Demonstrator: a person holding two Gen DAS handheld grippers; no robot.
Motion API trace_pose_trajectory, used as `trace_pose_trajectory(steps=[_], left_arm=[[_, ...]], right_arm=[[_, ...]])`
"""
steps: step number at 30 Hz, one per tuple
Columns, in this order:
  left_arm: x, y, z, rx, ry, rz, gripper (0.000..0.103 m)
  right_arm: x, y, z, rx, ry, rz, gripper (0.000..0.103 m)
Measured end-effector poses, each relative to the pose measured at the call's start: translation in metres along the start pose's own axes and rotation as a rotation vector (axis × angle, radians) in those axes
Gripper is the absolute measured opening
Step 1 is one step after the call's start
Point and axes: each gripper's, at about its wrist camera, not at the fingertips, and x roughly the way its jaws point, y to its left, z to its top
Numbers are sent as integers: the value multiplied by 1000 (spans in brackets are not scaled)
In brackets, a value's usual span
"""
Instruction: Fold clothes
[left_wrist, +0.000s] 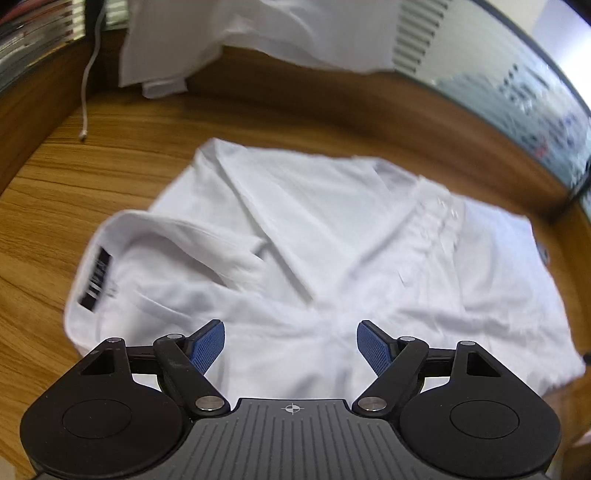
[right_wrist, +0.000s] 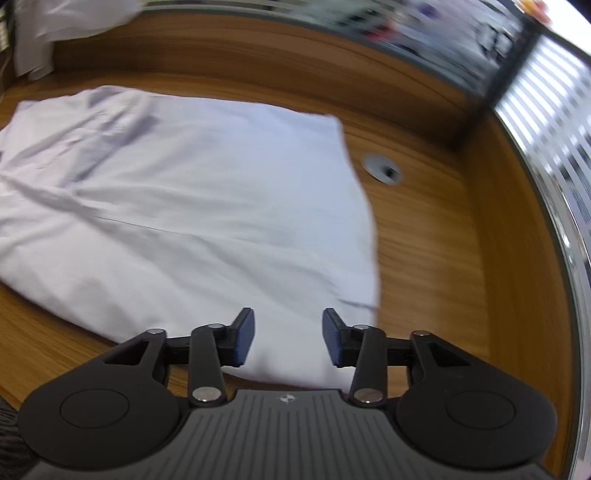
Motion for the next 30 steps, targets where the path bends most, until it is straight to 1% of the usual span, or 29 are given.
trace_pose_trajectory(steps=[2,4,6,9,11,13,14,15,16,17,19,20,21,23,25,28,30], left_arm=[[3,-11,-6,-3,19,0,81],[6,-21,-9,-31,37,1,81],[8,-28,-11,-63,46,9,81],[10,-32,-12,-119,38,40,81],[8,-23,-12,-193,23,71,81],[7,-7,-10,-303,-2,89,80],[7,2,-10,-360,-15,100,76],[9,8,-9,-394,-19,112,71],[12,15,-8,-427,-22,124,68],[14,22,-7,-459,-26,135,63],[25,24,-4,-449,-10,165,52],[31,25,-2,-436,0,187,43],[37,26,-1,-422,10,208,40],[48,31,0,-447,25,205,37],[55,31,2,-427,19,228,38],[61,23,9,-354,30,251,39],[62,21,13,-314,40,257,42]], right_arm=[[7,-25,-8,47,4,6,51],[19,-49,-7,102,3,46,51],[34,-68,-3,152,8,125,51],[60,-84,11,182,23,231,51],[79,-88,22,201,43,292,51],[97,-89,32,217,68,363,49],[102,-89,34,222,75,396,42],[106,-90,35,228,82,425,27],[108,-90,35,235,87,443,18],[108,-90,34,239,91,454,8],[107,-89,33,243,99,471,6],[104,-88,33,230,102,465,2],[99,-88,33,218,101,456,2],[83,-89,33,201,88,431,2],[74,-90,32,195,78,415,2],[81,-83,28,159,91,381,2],[92,-73,27,126,111,348,3]])
